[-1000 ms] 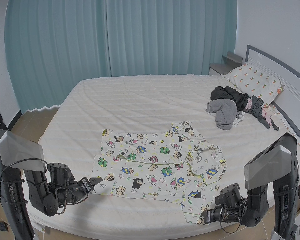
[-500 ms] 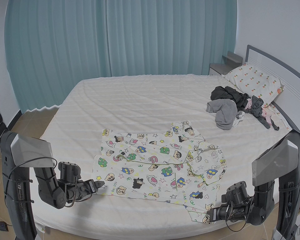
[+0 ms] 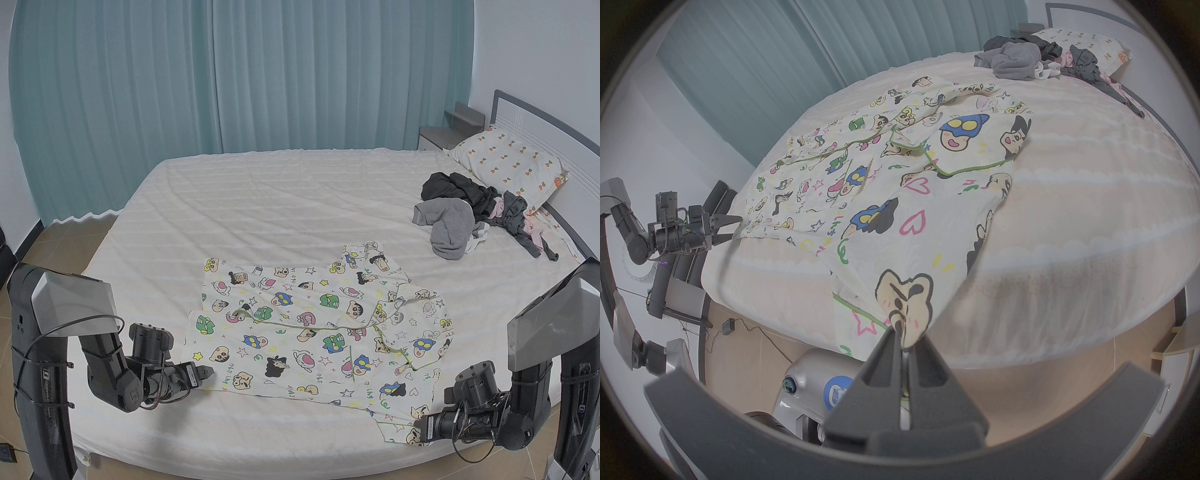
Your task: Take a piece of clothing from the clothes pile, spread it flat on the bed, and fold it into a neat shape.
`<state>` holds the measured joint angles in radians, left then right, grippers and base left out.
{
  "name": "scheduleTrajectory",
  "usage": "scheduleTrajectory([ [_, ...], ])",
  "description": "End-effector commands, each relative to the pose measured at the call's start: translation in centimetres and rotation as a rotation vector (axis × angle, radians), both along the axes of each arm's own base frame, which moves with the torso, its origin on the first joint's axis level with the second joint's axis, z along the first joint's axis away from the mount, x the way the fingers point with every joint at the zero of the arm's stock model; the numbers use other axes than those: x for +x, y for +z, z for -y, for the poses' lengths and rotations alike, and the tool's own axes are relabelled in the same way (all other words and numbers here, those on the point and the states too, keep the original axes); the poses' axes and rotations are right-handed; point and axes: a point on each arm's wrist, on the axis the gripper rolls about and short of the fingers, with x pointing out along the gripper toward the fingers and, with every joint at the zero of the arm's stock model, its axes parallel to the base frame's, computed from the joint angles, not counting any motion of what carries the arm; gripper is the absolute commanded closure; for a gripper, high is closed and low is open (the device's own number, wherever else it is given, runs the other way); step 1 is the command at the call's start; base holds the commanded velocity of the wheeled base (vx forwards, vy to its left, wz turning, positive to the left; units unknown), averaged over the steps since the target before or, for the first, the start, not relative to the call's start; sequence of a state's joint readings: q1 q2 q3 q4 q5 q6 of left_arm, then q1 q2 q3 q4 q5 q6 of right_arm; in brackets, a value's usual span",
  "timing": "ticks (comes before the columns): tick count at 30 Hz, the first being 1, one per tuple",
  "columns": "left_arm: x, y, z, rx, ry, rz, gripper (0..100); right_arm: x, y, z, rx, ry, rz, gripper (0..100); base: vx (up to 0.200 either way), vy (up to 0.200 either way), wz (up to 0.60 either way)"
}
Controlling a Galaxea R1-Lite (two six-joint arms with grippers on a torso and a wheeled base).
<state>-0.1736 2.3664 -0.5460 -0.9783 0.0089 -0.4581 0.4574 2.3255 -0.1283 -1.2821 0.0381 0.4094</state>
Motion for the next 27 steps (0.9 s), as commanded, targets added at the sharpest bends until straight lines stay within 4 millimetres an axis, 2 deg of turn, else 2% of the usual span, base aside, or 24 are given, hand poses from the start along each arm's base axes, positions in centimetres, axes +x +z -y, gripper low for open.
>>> scheduleTrajectory([
  [1,0.6,0.0,0.7,0.020,-0.003,-0.004,0,-0.1,0.0,0.0,0.000,0.001,-0.001,100,0.000,0.000,0.00],
  [2,0.6,0.0,0.7,0.020,-0.003,-0.004,100,-0.1,0.0,0.0,0.000,0.001,-0.001,100,0.000,0.000,0.00],
  [17,0.3,0.2,0.6,0.024,0.002,-0.011,100,-0.3,0.3,0.2,-0.005,0.009,0.002,100,0.000,0.000,0.00],
  [23,-1.2,0.8,0.3,0.029,0.004,-0.034,100,-0.8,0.5,0.6,-0.026,0.035,-0.001,100,0.000,0.000,0.00],
  [27,-1.4,0.8,0.0,0.030,0.011,-0.041,100,-0.9,0.6,0.8,-0.023,0.035,-0.004,100,0.000,0.000,0.00],
])
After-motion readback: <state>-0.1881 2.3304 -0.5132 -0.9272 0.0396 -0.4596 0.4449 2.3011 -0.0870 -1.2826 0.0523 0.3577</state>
